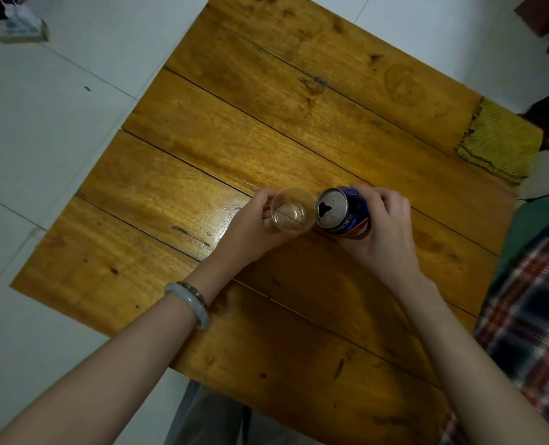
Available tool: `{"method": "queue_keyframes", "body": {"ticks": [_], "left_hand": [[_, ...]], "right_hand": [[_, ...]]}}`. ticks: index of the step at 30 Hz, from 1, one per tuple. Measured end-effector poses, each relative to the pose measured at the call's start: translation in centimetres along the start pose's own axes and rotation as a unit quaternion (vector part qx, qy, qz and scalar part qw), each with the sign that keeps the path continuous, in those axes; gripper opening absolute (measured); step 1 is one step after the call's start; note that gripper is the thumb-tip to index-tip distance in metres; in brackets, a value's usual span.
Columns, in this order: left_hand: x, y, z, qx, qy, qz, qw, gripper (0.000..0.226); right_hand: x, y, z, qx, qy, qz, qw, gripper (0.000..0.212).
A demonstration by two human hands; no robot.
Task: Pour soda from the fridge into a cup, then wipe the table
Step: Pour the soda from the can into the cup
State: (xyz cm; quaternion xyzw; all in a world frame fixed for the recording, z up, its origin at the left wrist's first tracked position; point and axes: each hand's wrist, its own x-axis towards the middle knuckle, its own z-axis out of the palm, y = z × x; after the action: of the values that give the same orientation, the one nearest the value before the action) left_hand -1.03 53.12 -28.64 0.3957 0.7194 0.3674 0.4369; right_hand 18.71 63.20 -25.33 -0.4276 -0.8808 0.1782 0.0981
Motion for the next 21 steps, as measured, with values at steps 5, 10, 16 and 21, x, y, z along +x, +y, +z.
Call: {"method": "queue_keyframes", "body": {"ticks": [5,10,16,21], "left_hand": [[-0.05,0.00,-0.08,0.009,0.001,0.005,1.000,0.058],[-0.07,-0.01,-0.07,0.005,0.002,0.009,1.000,0.059],[-0.02,-0.05,-0.16,0.003,-0.003,0.011,1.000,0.063],[-0.07,0.05,-0.17,-0.002,-0.003,0.015,1.000,0.059]], "right_hand": [[0.08,-0.26,-0.35,-0.019,0.002,-0.004,1.000,0.077],[0.18,-0.47,-0.45,-0.022,0.007,-0.018,1.000,0.074],[0.32,-0.70,-0.42,-0.034,0.010,-0.024,0.999,0.074],[0.36,-0.83,-0.62,-0.048,0.015,-0.028,0.998,0.074]]}}
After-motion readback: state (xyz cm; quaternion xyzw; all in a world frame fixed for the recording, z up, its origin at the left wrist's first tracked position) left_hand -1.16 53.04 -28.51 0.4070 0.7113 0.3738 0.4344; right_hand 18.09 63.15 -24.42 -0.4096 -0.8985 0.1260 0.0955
